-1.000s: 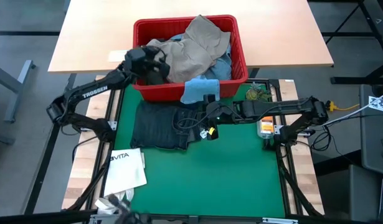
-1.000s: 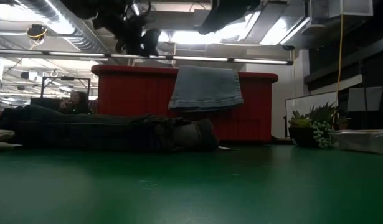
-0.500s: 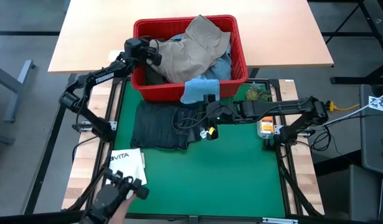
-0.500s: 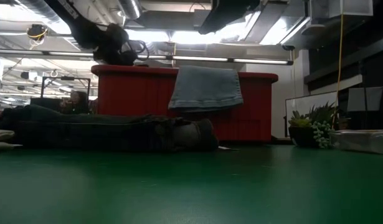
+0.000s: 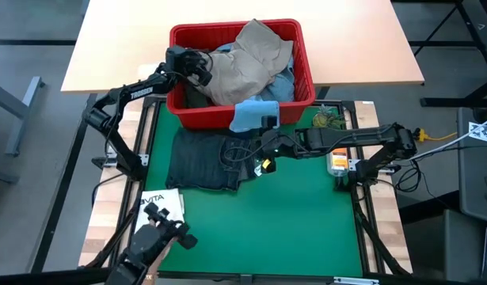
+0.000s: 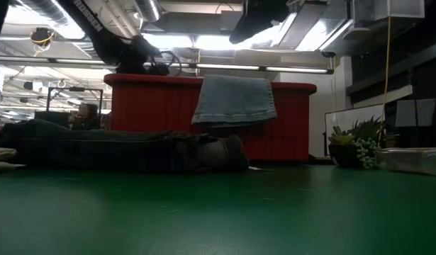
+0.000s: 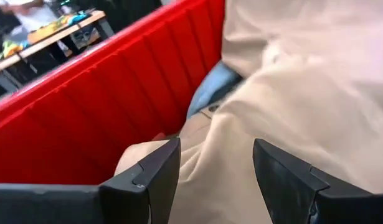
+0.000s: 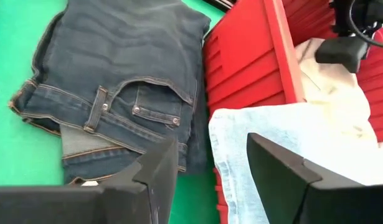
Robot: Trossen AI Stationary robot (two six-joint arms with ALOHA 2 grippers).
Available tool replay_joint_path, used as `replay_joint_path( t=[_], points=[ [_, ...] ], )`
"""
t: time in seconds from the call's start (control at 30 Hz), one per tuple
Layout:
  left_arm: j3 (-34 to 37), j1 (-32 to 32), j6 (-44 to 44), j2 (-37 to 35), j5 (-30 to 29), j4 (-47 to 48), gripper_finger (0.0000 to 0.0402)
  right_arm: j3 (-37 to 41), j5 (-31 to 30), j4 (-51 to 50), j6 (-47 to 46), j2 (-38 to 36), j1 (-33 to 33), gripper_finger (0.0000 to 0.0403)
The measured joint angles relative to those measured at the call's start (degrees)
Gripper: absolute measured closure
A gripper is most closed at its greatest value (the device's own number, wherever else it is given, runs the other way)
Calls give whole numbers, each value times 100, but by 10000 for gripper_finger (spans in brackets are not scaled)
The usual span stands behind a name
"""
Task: Fold Laundry from Bin
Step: Fold the brown shorts
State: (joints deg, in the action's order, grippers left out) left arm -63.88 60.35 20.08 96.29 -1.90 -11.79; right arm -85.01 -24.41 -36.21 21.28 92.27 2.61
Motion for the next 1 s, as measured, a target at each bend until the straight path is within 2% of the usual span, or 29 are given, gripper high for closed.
replay_joint_path(
  t=[0.17, 0.33, 0.6, 0.73, 0.93, 1.0],
  points=[
    [-358, -5, 900, 311, -266, 554, 205, 3, -3, -50, 0, 107, 0, 212],
    [-695, -3, 1594, 585, -777, 979, 206, 2, -6, -90, 2, 345, 0, 212],
    [-961, 40, 1844, 881, -569, 1426, 212, 4, -3, -193, 2, 569, 0, 212],
    [-968, 2, 2144, 876, -567, 1862, 252, 2, -2, -250, 2, 581, 0, 212],
    [-968, -18, 2060, 876, -578, 2101, 365, 2, -3, -249, 2, 581, 0, 212],
    [-968, -47, 2034, 876, -586, 2100, 391, 2, -3, -249, 2, 581, 0, 212]
  ],
)
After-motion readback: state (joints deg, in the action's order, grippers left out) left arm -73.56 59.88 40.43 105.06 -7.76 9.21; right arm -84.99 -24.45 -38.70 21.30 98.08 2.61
